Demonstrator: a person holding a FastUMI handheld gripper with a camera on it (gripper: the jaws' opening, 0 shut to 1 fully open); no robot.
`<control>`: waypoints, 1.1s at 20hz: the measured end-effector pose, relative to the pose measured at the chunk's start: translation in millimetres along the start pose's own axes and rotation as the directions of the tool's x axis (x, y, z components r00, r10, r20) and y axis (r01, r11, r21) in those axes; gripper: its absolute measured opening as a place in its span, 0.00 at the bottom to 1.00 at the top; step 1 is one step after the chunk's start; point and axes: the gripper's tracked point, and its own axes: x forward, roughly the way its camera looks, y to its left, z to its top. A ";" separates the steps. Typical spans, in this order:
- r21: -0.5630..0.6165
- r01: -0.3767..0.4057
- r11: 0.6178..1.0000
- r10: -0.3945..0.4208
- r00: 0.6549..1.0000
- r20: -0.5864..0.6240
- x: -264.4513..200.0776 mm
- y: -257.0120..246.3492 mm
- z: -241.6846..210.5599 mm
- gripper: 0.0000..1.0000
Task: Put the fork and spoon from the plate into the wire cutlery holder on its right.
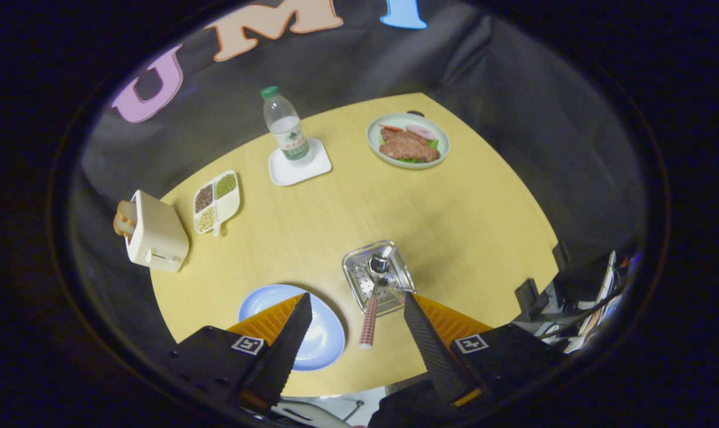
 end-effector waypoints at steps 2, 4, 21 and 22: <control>-0.060 0.014 0.998 -0.005 0.991 0.136 -0.5 -8.7 13.5 0.99; -0.094 0.012 0.995 0.012 0.967 0.254 -3.0 -14.9 27.3 0.99; -0.118 -0.195 0.974 0.194 0.436 0.879 -155.3 -47.0 117.0 0.97; -0.129 -0.190 0.973 0.201 0.431 0.880 -157.4 -49.7 111.9 0.97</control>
